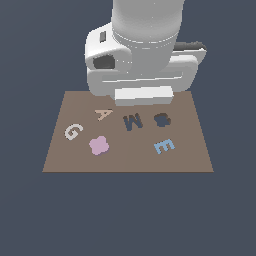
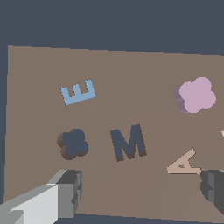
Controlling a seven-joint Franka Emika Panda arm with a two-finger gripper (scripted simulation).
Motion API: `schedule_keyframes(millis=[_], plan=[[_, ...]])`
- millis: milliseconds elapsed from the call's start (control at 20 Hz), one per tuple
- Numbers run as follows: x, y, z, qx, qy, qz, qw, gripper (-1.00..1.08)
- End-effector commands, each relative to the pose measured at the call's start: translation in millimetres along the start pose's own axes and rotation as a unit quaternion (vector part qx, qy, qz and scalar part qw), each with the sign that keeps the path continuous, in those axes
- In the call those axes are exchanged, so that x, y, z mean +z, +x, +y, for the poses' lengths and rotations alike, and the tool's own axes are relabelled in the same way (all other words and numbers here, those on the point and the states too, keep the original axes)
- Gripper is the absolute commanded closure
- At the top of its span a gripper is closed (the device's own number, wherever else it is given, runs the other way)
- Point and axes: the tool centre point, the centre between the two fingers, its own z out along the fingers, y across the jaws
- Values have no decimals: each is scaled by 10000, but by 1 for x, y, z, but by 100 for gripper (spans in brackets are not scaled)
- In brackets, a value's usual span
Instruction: Insert a designated object into the corresponding slot on a board.
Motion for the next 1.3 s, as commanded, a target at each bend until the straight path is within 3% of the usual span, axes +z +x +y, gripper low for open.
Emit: schedule_keyframes(millis=[0, 550, 1250], plan=[[0, 0, 0, 0, 0, 0, 10000, -92], [16, 7, 19, -274, -17, 16, 9996, -92], [74, 45, 88, -1300, -76, 79, 9915, -92]])
